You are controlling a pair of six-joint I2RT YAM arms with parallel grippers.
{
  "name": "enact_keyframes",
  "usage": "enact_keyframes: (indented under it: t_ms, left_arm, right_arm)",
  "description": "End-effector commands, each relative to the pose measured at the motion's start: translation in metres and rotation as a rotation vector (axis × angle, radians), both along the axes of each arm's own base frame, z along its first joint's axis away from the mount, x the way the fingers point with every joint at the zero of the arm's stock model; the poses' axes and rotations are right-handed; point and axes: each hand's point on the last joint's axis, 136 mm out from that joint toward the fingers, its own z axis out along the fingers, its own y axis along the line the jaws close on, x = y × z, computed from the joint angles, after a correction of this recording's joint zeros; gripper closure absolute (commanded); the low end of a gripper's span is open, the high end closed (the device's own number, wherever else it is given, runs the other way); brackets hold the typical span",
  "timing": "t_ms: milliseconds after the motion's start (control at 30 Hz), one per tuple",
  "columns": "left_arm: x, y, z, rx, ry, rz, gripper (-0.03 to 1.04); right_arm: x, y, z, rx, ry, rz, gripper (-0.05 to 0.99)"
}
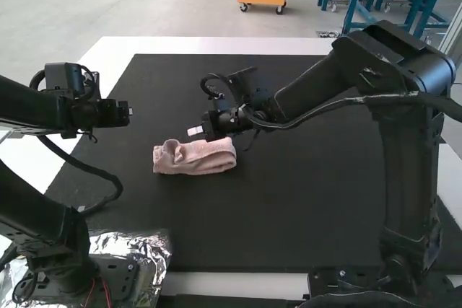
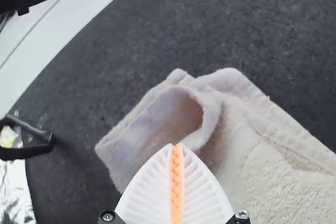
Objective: Fold the towel.
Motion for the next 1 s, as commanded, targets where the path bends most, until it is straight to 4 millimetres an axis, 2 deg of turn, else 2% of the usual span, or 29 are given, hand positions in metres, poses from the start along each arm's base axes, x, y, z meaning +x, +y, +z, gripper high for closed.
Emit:
enact_keyframes:
  t_ms: [0, 567, 767, 967]
  left_arm:
    - [0.001, 0.000, 0.008, 0.007, -0.025, -0.005, 0.04]
    - [0.001, -0.002, 0.006, -0.012, -0.023, -0.005, 0.04]
    - [0.001, -0.001, 0.005, -0.012, -0.021, -0.003, 0.04]
    - [0.002, -0.003, 0.006, -0.019, -0.025, -0.012, 0.04]
  right_arm:
    - [-0.003, 0.007, -0.007, 0.020, 0.018, 0.018, 0.96]
    - [0.004, 0.027, -0.038, 0.057, 0.062, 0.031, 0.96]
    - [0.008, 0.034, -0.043, 0.065, 0.074, 0.033, 0.96]
    - [0.005, 0.051, -0.040, 0.083, 0.072, 0.053, 0.96]
